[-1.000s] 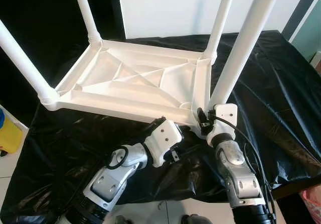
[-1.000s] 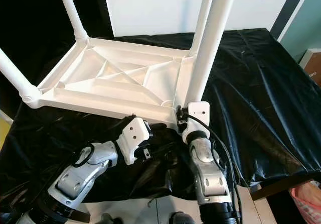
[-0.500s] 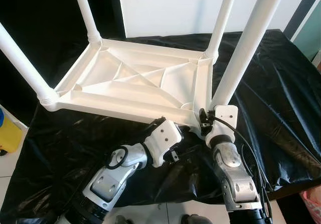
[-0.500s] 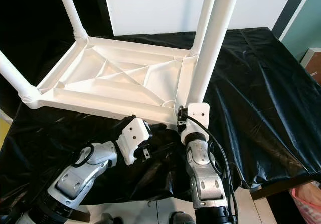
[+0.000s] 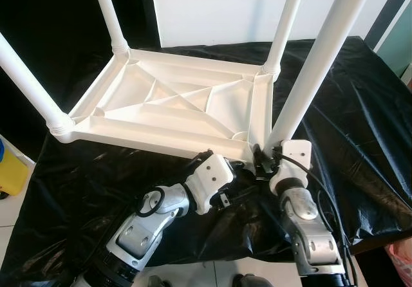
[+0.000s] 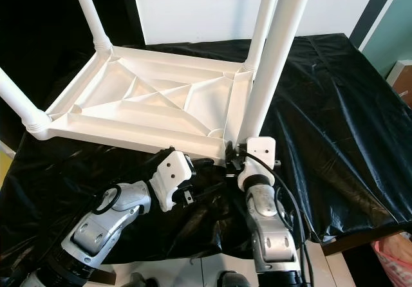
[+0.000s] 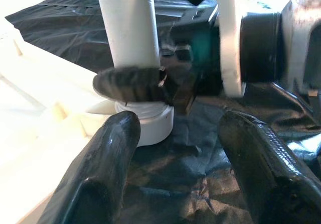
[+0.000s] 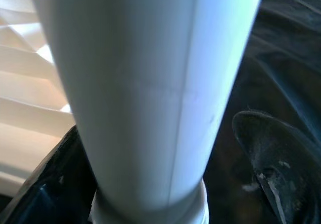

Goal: Building children table

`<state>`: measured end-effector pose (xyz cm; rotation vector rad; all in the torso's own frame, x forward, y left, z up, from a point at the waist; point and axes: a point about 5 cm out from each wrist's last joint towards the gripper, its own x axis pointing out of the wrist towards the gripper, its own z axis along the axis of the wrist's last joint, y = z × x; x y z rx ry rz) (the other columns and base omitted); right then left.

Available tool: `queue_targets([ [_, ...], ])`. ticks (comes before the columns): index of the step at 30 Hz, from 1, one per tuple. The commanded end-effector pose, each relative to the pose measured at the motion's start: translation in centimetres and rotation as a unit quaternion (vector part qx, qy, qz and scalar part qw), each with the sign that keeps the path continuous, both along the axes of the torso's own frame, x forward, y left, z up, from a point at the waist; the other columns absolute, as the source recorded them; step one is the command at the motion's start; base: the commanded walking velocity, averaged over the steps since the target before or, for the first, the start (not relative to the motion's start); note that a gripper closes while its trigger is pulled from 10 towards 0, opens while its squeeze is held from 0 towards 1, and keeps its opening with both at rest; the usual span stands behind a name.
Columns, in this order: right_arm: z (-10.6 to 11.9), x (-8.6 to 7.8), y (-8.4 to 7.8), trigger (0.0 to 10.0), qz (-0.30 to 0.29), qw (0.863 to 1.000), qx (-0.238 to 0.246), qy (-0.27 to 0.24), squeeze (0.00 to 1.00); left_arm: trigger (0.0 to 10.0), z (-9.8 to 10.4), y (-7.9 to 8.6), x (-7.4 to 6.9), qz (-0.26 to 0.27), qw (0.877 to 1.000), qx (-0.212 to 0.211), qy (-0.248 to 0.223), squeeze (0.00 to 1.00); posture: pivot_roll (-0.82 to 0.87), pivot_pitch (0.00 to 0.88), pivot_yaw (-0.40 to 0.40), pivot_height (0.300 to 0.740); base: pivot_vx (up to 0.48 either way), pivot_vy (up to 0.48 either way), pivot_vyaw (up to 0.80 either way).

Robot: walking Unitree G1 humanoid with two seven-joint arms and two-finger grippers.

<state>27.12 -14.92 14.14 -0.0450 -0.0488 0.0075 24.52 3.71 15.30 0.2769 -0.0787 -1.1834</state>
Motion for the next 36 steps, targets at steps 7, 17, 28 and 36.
queue_targets([
  [7, 0.3, -0.1, -1.6, 10.0, 0.106, 0.994, 0.001, -0.01, 0.0, 10.0, -0.2, 0.0, -0.1, -0.025, 1.0, 0.011, 0.006, 0.0, -0.15, 0.118, 0.033, 0.74, 0.0, 0.0, 0.0],
  [17, 0.7, 1.4, -1.3, 10.0, 0.272, 0.962, -0.036, 0.003, 0.0, 10.0, -0.2, -0.2, -0.1, -0.027, 1.0, 0.009, 0.006, 0.0, -0.15, 0.117, 0.03, 0.74, 0.0, 0.0, 0.0],
  [28, 0.0, 2.3, -0.2, 5.0, 0.335, 0.939, -0.072, 0.021, 0.0, 10.0, -0.2, -0.1, -0.1, -0.022, 1.0, 0.009, 0.005, 0.0, -0.14, 0.113, 0.022, 0.74, 0.0, 0.0, 0.0],
  [36, -1.3, 2.6, -0.7, 0.0, 0.344, 0.933, -0.093, 0.047, 0.0, 10.0, -0.2, 0.2, -0.3, -0.011, 1.0, 0.009, 0.005, 0.0, -0.12, 0.109, 0.01, 0.74, 0.0, 0.0, 0.0],
])
